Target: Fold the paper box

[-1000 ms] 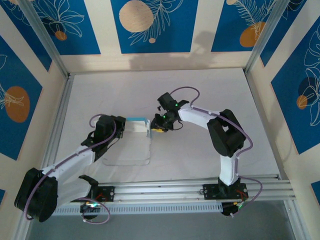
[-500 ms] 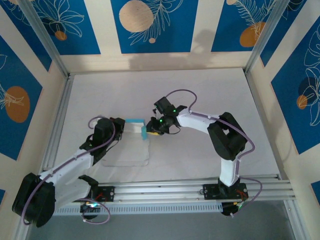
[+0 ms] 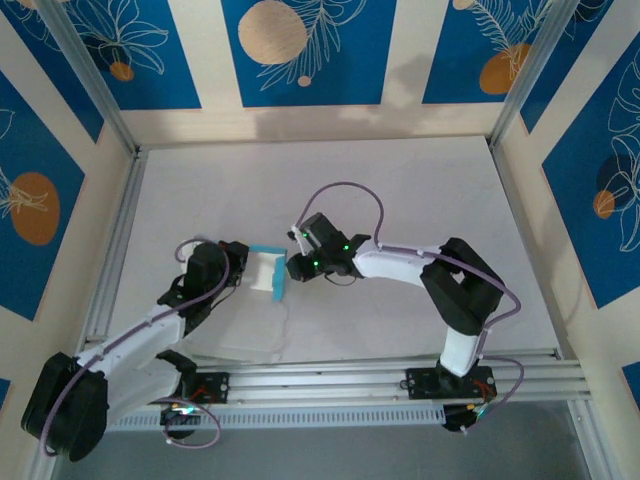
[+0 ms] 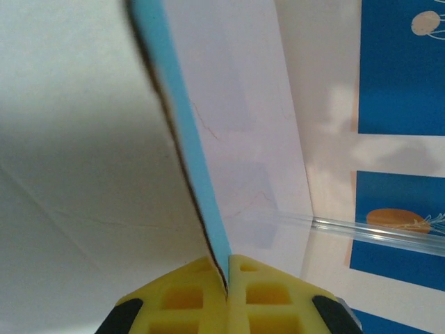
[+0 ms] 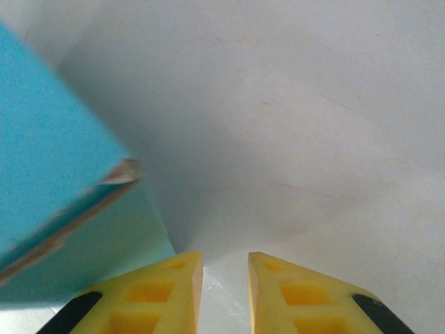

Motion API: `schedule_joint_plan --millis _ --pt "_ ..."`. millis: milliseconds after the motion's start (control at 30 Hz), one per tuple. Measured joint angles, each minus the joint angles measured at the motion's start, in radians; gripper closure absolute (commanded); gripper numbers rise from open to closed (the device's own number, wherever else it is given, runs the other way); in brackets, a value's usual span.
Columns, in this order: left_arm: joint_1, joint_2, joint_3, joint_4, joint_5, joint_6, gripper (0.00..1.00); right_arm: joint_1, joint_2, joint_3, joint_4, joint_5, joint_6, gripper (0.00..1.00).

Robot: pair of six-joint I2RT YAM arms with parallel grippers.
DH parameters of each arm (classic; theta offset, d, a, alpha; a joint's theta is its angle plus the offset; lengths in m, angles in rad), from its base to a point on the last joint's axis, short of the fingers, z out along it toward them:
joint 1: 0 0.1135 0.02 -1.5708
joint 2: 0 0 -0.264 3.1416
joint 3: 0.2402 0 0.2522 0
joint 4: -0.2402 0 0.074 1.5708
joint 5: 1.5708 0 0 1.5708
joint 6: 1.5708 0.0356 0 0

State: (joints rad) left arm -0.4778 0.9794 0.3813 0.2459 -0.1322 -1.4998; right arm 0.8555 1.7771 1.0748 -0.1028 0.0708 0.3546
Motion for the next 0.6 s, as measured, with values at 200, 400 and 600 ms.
schedule_joint_plan --millis 200,400,600 --pt "-0.002 -0.023 -0.012 0.021 -0.004 0.020 1.00 0.014 -0.061 -0.064 0.040 0.020 -0.134 0.75" --pt "-0.002 0.047 -0.040 0.186 -0.008 0.043 1.00 -0.014 -0.140 -0.127 0.053 -0.009 -0.182 0.74" --pt "-0.003 0.244 -0.042 0.541 0.002 0.085 1.00 -0.047 -0.138 -0.096 0.062 -0.013 -0.234 0.74"
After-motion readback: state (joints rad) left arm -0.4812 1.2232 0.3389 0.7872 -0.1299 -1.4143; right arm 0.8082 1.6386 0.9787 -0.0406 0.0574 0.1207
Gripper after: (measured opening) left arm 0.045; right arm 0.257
